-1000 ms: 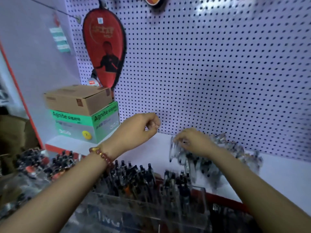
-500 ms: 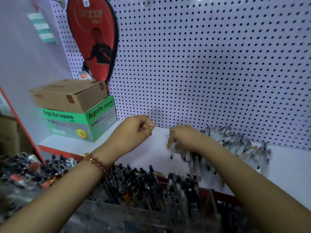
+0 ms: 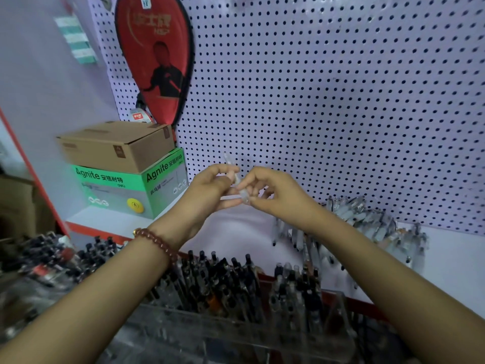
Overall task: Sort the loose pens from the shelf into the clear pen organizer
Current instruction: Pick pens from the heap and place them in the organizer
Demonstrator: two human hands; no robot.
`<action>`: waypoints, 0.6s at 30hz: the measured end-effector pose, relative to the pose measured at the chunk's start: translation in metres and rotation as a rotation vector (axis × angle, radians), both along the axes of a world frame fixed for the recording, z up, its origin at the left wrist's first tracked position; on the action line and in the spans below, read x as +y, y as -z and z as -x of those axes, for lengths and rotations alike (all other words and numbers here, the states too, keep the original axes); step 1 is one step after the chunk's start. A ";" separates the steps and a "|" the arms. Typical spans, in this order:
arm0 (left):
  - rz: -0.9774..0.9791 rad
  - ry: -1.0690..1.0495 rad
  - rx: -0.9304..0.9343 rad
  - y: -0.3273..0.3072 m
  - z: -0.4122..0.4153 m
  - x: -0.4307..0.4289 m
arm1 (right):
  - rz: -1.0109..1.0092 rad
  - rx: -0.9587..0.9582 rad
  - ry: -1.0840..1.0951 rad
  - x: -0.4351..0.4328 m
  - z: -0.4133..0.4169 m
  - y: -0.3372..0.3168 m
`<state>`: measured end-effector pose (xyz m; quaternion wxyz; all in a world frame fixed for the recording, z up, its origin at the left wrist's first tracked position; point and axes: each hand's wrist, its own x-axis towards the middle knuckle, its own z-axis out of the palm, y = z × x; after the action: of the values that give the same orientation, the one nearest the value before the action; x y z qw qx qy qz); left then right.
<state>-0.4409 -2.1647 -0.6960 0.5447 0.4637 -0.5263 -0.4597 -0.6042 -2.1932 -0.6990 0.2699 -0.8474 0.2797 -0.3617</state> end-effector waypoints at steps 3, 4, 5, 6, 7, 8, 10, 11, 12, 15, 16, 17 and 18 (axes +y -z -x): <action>0.048 -0.050 -0.076 0.002 -0.003 -0.002 | -0.129 0.004 -0.020 -0.005 -0.001 -0.003; 0.062 -0.059 -0.106 0.002 -0.003 -0.002 | -0.167 -0.009 0.030 -0.008 0.000 -0.001; 0.069 -0.062 -0.131 0.003 -0.003 -0.002 | -0.162 0.038 0.120 -0.012 0.003 0.002; 0.071 -0.063 -0.150 0.003 -0.002 -0.001 | -0.090 0.199 0.234 -0.017 0.007 0.006; 0.070 -0.064 -0.164 0.004 -0.002 -0.001 | 0.014 0.450 0.342 -0.022 0.012 0.011; 0.069 -0.063 -0.176 0.004 -0.002 -0.001 | 0.103 0.701 0.416 -0.026 0.014 0.018; 0.071 -0.061 -0.191 0.004 -0.003 0.000 | 0.186 1.011 0.479 -0.029 0.013 0.032; 0.073 -0.058 -0.191 0.004 -0.003 0.000 | 0.195 1.072 0.496 -0.031 0.012 0.038; 0.075 -0.055 -0.191 0.004 -0.003 -0.001 | 0.206 1.101 0.519 -0.034 0.009 0.043; 0.084 -0.048 -0.194 0.004 -0.003 0.000 | 0.175 1.098 0.557 -0.043 0.000 0.050; 0.085 -0.048 -0.199 0.004 -0.003 0.000 | 0.150 1.094 0.573 -0.044 -0.002 0.051; 0.085 -0.048 -0.204 0.004 -0.003 0.000 | 0.134 1.092 0.575 -0.045 -0.002 0.052; 0.085 -0.048 -0.209 0.004 -0.003 0.000 | 0.124 1.085 0.569 -0.047 -0.001 0.053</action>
<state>-0.4380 -2.1646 -0.7003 0.5169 0.4979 -0.5881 -0.3729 -0.6028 -2.2399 -0.7523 -0.0678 -0.8171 0.5706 0.0475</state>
